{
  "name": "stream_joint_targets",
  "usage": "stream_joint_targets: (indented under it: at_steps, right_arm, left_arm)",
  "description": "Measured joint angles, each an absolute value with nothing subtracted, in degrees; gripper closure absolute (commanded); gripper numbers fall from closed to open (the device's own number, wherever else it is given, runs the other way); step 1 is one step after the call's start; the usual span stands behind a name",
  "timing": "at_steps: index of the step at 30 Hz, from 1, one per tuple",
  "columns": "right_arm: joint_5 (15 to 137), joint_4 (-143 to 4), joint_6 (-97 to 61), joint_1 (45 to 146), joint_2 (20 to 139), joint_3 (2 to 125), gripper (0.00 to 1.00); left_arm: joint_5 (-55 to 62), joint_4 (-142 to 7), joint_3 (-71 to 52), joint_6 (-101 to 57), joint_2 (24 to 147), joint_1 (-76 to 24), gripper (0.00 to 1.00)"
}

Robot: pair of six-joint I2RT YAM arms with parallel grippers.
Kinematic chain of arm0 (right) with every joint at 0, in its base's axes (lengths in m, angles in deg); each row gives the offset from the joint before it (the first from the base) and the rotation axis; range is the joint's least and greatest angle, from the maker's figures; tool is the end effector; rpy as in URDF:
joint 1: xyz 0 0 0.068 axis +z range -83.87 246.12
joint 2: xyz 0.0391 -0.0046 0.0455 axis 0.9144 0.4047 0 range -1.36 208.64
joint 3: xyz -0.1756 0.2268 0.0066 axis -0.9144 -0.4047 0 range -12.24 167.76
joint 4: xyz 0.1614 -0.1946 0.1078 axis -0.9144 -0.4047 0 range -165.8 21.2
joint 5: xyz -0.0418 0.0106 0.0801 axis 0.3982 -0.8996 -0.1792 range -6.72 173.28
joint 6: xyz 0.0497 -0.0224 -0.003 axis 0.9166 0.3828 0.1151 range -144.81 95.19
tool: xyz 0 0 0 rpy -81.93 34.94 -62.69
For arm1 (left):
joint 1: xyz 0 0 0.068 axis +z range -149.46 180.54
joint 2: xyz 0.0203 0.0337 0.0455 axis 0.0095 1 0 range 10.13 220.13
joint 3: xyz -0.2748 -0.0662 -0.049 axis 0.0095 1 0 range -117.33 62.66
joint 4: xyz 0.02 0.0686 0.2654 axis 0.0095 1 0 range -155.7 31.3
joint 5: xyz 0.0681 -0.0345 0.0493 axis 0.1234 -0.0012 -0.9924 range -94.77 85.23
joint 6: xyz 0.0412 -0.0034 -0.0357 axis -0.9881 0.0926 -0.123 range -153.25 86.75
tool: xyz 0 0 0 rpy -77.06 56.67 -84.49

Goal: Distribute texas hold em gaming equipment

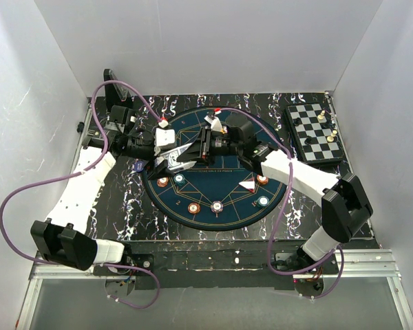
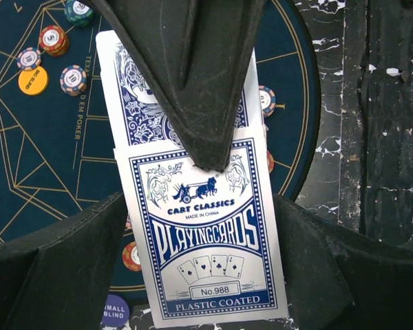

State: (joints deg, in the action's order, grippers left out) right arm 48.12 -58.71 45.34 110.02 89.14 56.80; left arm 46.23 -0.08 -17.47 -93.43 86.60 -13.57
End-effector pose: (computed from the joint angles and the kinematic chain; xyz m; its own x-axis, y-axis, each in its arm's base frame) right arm 0.2647 0.2839 0.3325 -0.9641 0.1396 -0.2260 -0.1968 0.1957 0.9607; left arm 0.2406 -0.0898 0.3750 0.0149 0.5592 -0.8289 0.9951 0.0724 0.0667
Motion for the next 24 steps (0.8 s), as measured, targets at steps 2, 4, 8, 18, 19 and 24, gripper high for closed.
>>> stream_joint_targets:
  at_steps: [2, 4, 8, 18, 19, 24]
  right_arm:
    - [48.17, -58.67, 45.53, 110.29, 89.9, 57.13, 0.99]
    - [48.36, -58.67, 45.55, 110.53, 90.64, 57.5, 0.99]
    - [48.89, -58.69, 45.71, 110.57, 90.99, 57.54, 0.99]
    - [49.22, -58.69, 45.49, 110.83, 90.99, 57.54, 0.78]
    - [49.22, -58.74, 45.49, 110.83, 90.99, 57.54, 0.74]
    - [49.17, -60.16, 44.09, 110.83, 90.64, 57.56, 0.57]
  left_arm:
    - [45.44, -0.82, -16.88, -93.15, 86.4, -13.59, 0.19]
    - [44.87, -1.04, -16.53, -93.01, 86.29, -13.59, 0.22]
    - [43.78, -1.52, -16.18, -92.53, 86.18, -13.68, 0.34]
    - [42.73, -2.83, -14.63, -91.38, 84.67, -13.85, 0.66]
    - [42.71, -2.81, -14.63, -91.29, 84.67, -13.85, 0.71]
    - [42.64, -2.64, -14.52, -91.55, 84.67, -13.92, 0.87]
